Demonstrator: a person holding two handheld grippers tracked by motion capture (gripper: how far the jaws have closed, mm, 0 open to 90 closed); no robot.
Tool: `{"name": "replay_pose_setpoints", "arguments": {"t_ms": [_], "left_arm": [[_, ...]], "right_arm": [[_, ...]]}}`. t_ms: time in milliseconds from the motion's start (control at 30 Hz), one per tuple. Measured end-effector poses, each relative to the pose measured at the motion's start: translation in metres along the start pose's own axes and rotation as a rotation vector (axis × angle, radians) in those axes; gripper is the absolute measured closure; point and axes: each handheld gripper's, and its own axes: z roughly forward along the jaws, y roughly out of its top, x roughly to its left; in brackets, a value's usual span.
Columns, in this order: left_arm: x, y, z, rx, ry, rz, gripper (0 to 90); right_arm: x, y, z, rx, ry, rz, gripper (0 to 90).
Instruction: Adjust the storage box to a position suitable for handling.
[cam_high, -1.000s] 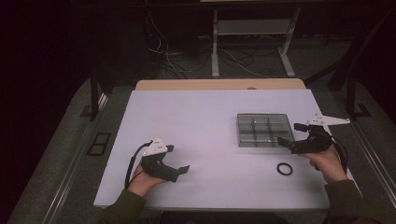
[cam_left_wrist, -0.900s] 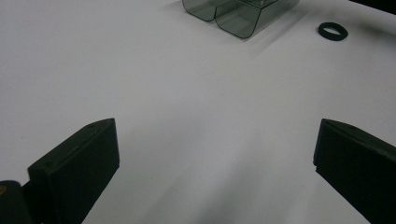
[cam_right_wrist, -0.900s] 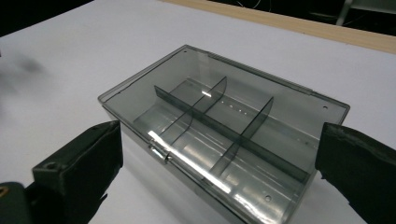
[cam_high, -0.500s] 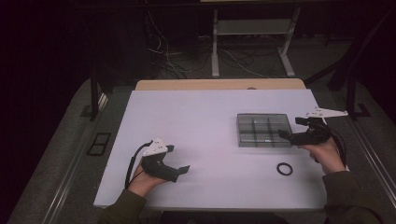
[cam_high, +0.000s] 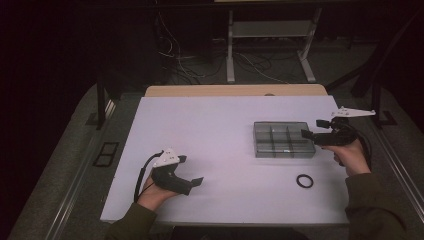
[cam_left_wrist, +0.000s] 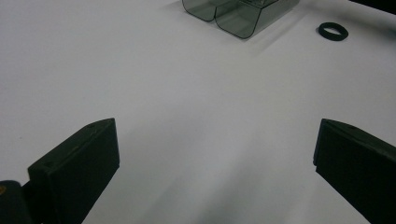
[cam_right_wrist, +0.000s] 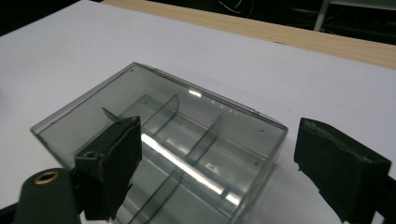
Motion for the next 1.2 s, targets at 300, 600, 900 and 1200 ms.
{"name": "replay_pose_setpoints", "arguments": {"t_ms": [300, 600, 900, 1200], "left_arm": [[0.000, 0.000, -0.001, -0.003, 0.000, 0.000, 0.0], [0.000, -0.001, 0.000, 0.001, 0.005, 0.008, 0.0], [0.000, -0.001, -0.001, 0.001, 0.003, 0.010, 0.0], [-0.001, -0.001, 0.000, 0.005, 0.003, 0.010, 0.0]], "right_arm": [[-0.011, -0.001, 0.003, 0.011, -0.024, -0.002, 30.6], [-0.021, -0.011, 0.000, 0.030, -0.058, 0.016, 53.7], [-0.029, -0.024, 0.005, 0.084, -0.067, 0.036, 74.1], [-0.031, -0.032, 0.012, 0.150, -0.057, 0.039, 86.7]]}}
